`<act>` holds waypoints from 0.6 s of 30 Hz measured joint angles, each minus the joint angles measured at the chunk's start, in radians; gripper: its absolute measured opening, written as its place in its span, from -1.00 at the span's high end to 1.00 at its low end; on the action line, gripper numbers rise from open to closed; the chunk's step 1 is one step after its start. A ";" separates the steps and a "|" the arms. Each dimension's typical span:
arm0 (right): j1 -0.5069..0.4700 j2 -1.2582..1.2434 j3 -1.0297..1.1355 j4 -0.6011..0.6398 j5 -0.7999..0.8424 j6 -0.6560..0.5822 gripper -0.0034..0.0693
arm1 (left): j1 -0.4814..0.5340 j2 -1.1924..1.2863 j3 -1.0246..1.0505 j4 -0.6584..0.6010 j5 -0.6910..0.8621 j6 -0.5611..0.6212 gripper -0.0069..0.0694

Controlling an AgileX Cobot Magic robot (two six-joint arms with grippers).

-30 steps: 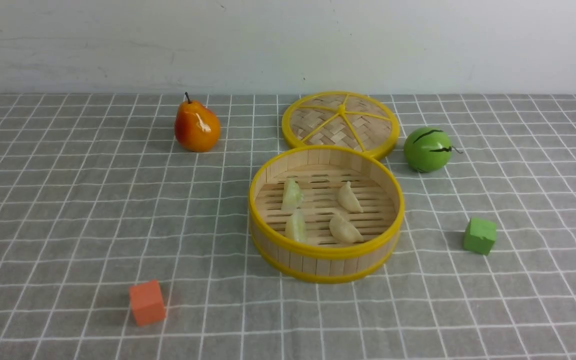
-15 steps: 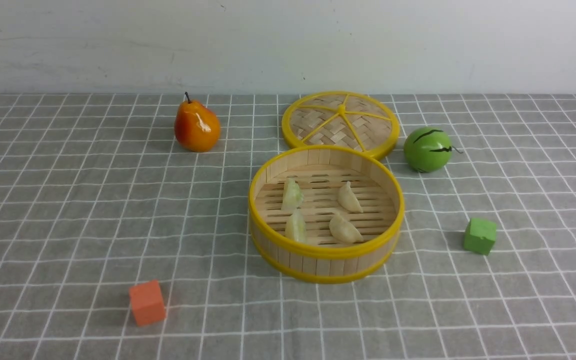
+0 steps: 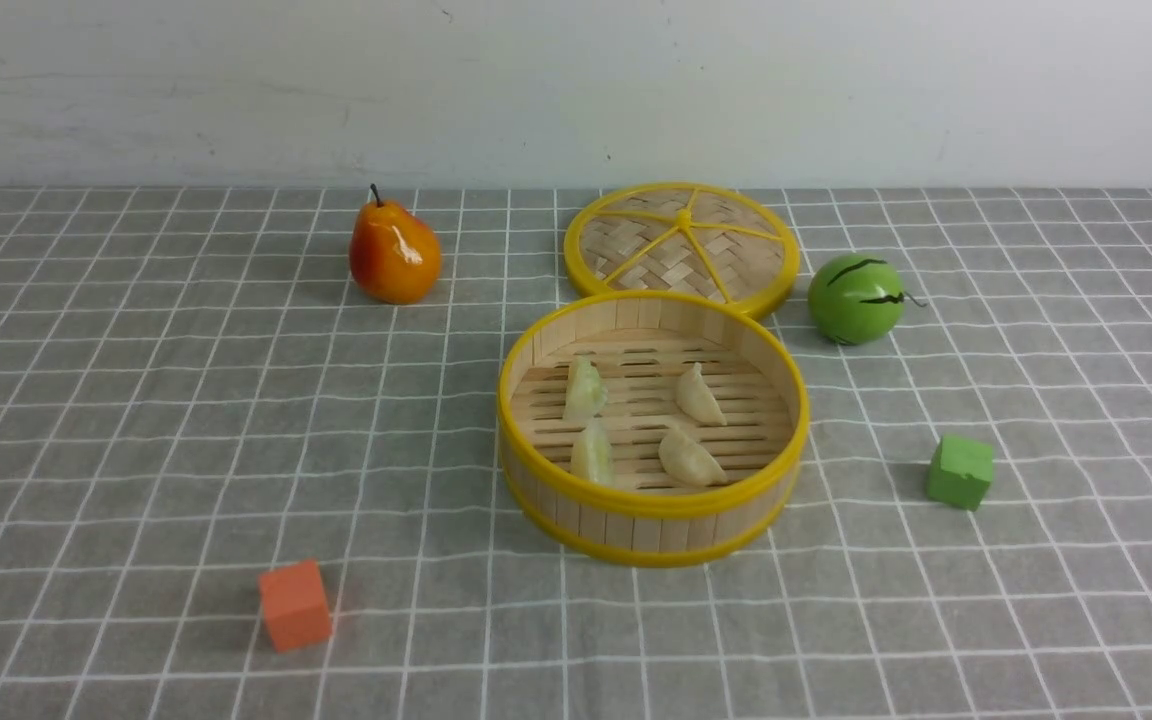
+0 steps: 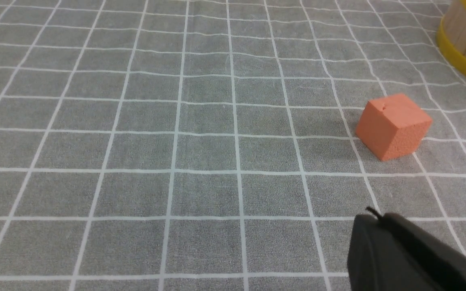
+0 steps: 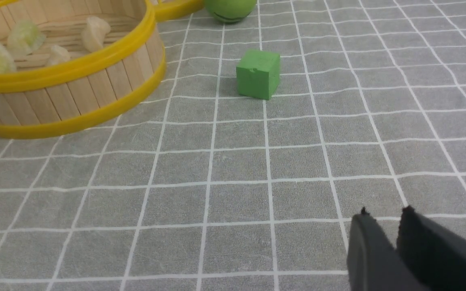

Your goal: Put the dumplings into the steamer on the table with the grey tablecloth.

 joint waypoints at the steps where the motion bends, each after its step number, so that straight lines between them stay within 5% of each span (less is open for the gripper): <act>1: 0.000 0.000 0.000 0.000 0.000 0.000 0.58 | 0.000 0.000 0.000 0.000 0.000 0.000 0.86; 18: 0.000 0.000 0.000 0.000 0.000 0.000 0.52 | 0.000 0.000 0.000 0.000 -0.001 0.000 0.86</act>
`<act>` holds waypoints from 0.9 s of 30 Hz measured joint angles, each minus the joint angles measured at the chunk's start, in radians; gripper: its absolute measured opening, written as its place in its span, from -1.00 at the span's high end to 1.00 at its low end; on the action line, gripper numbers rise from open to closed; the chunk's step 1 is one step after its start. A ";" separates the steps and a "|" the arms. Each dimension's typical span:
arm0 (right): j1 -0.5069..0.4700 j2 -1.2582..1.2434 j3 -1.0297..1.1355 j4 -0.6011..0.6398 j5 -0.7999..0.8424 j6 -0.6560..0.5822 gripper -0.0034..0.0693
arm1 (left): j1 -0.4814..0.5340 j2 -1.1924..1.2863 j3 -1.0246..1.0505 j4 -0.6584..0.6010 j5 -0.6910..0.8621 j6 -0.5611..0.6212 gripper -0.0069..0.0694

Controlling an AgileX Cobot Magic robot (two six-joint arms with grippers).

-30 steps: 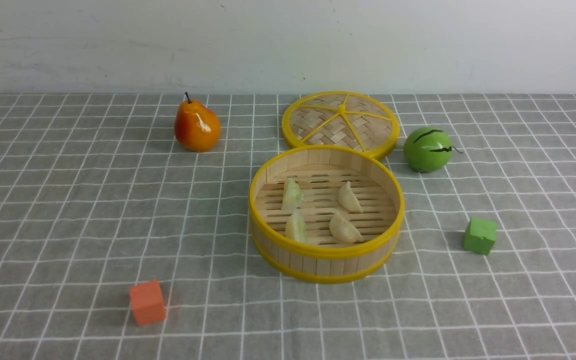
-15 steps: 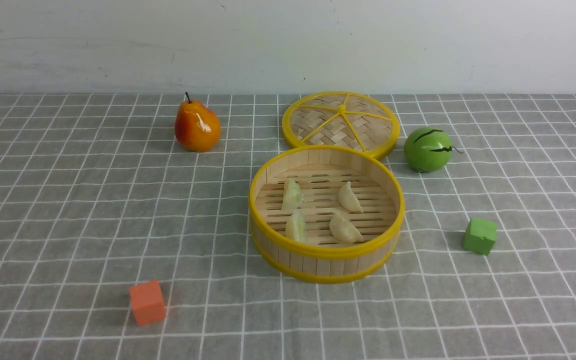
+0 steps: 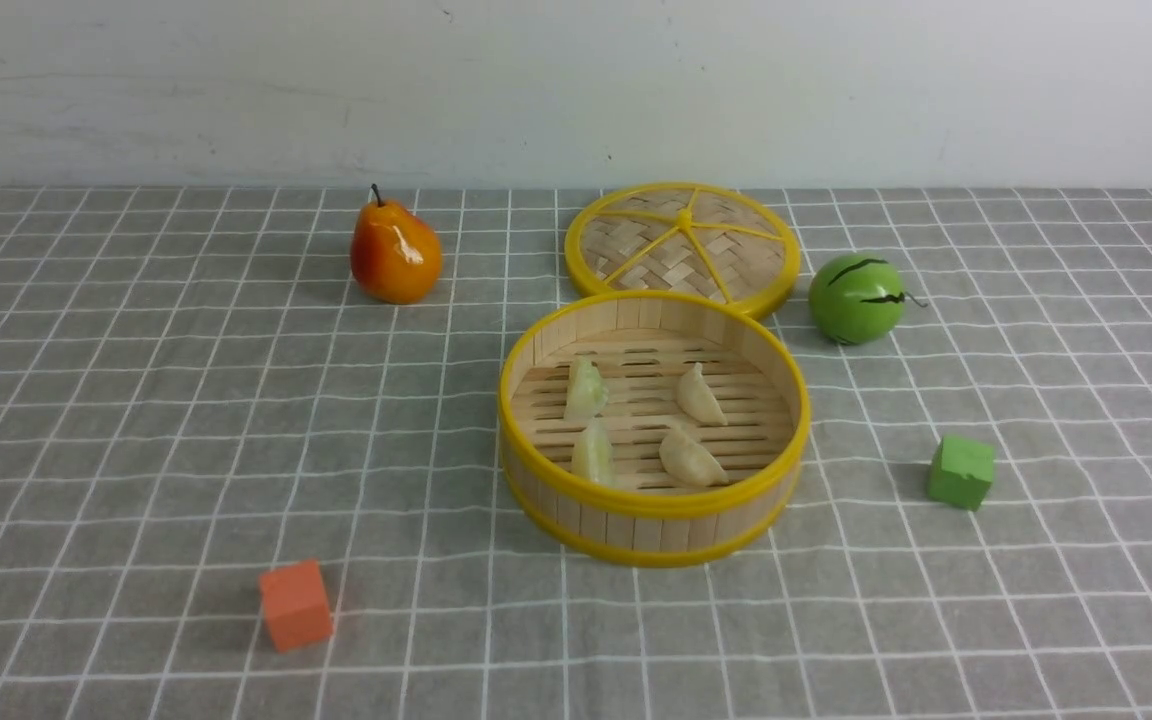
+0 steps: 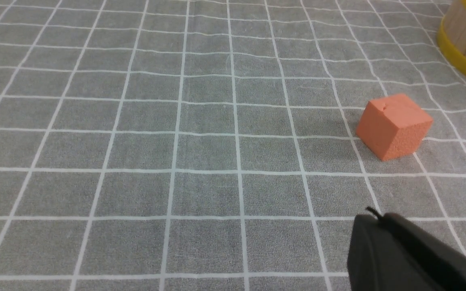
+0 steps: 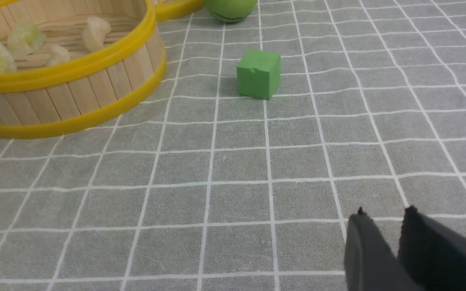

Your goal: Put the dumplings into the steamer on the table with the grey tablecloth.

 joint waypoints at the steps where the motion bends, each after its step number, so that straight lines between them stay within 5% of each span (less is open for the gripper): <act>1: 0.000 0.000 0.000 0.000 0.000 0.000 0.52 | 0.000 0.000 0.000 0.000 0.000 0.000 0.86; 27: 0.000 0.000 0.000 0.000 0.000 0.000 0.42 | 0.000 0.000 0.000 0.000 0.000 0.000 0.86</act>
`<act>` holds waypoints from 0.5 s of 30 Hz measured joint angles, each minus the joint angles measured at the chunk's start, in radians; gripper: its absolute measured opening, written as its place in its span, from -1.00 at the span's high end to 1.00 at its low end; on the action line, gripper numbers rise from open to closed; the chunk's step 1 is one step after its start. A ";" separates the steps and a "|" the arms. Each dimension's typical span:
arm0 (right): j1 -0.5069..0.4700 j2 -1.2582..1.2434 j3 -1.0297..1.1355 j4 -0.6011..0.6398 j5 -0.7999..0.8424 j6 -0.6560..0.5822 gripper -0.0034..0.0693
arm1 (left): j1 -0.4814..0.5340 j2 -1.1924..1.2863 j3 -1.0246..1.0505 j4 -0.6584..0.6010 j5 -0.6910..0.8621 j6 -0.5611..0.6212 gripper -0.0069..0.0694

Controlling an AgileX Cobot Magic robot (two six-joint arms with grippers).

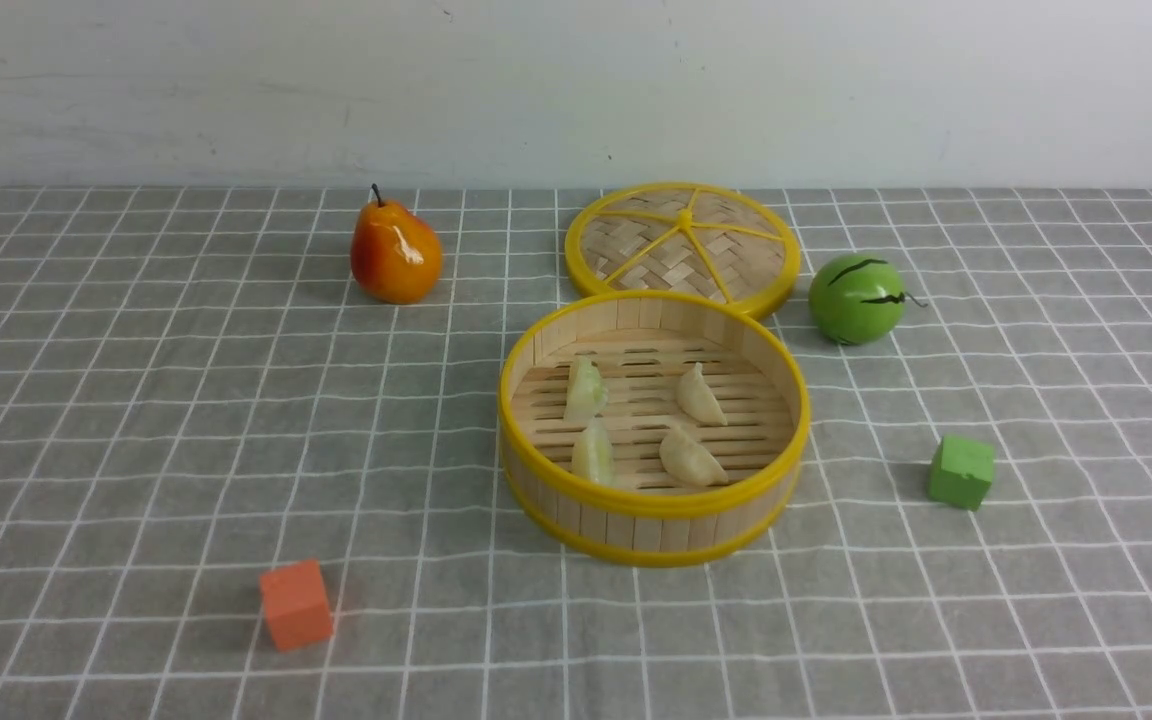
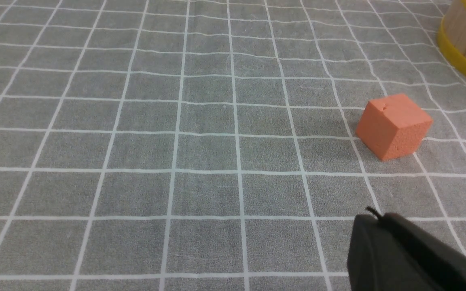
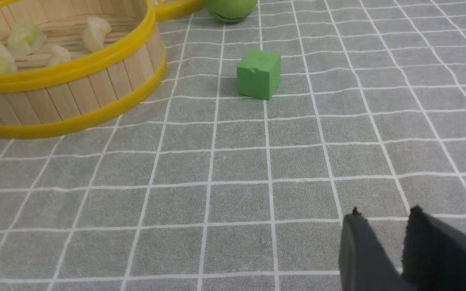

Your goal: Put the dumplings into the steamer on the table with the grey tablecloth.

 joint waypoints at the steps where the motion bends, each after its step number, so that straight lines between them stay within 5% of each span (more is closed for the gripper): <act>1: 0.000 0.000 0.000 0.000 0.000 0.000 0.42 | 0.000 0.000 0.000 0.000 0.000 0.000 0.86; 15: 0.000 0.000 0.000 0.000 0.000 0.000 0.38 | 0.000 0.000 0.000 0.000 0.000 0.000 0.83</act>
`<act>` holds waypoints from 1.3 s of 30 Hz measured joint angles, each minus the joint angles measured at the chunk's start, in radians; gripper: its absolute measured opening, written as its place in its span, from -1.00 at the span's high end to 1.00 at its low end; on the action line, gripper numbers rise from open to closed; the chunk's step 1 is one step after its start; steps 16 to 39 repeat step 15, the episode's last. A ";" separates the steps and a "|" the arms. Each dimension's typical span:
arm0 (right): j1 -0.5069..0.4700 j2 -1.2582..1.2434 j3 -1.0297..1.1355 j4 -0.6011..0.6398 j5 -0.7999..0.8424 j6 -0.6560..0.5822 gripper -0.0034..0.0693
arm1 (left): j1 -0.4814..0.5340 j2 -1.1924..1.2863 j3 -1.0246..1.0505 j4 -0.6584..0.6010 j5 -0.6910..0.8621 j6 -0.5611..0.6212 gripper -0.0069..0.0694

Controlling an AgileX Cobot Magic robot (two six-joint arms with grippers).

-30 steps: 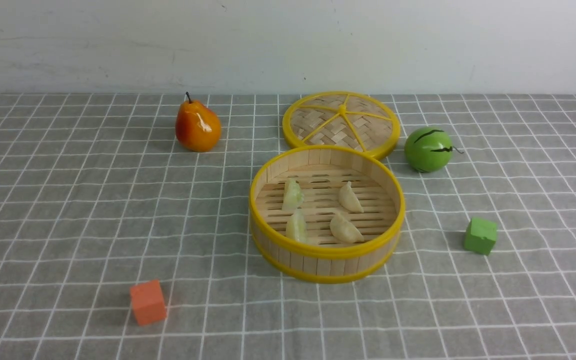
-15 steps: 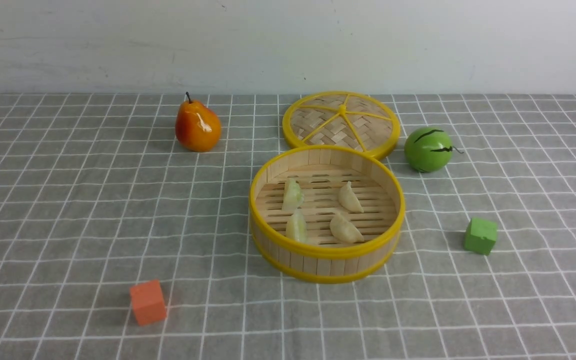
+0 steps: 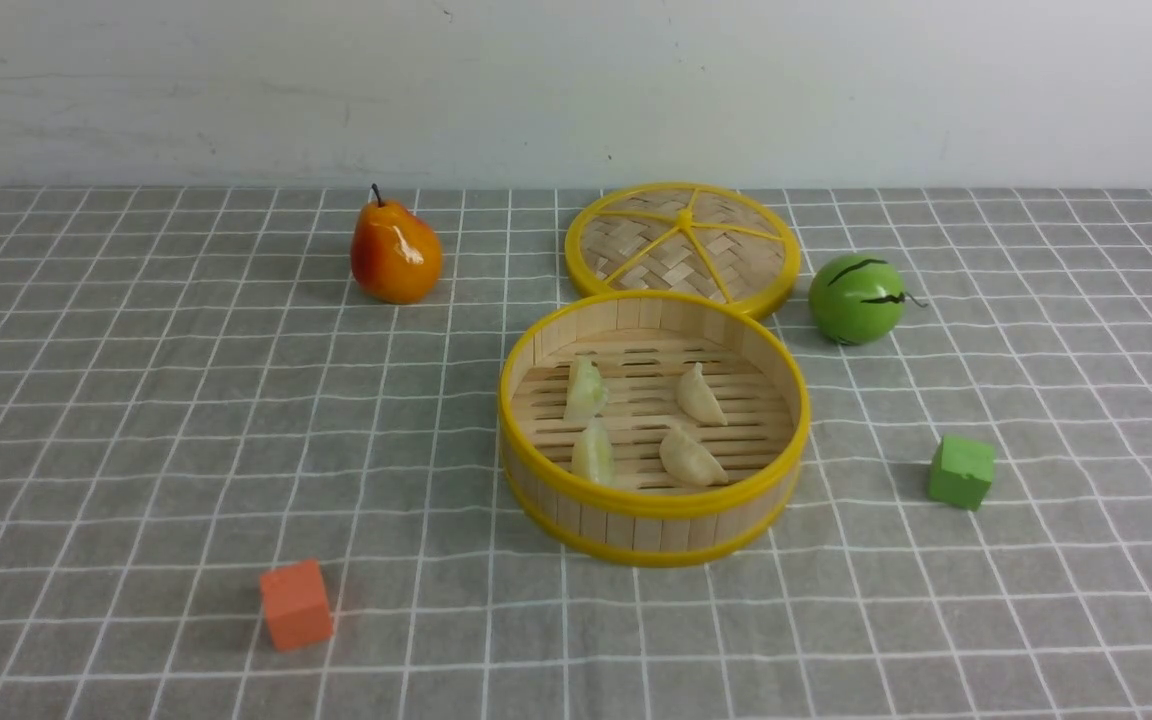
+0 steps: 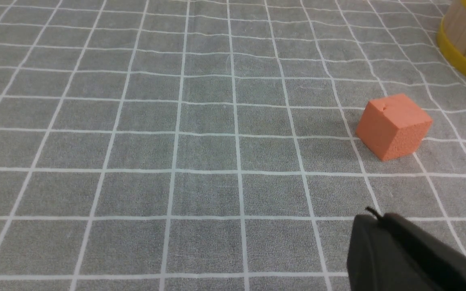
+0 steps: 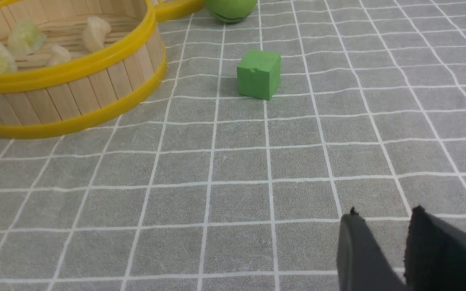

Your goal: Put the dumplings into the steamer on the table with the grey tablecloth.

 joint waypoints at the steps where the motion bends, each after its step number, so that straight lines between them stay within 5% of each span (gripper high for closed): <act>1: 0.000 0.000 0.000 0.000 0.000 0.000 0.38 | 0.000 0.000 0.000 0.000 0.000 0.000 0.83; 39: 0.000 0.000 0.000 0.000 0.000 0.000 0.32 | 0.000 0.000 0.000 0.000 0.000 0.000 0.80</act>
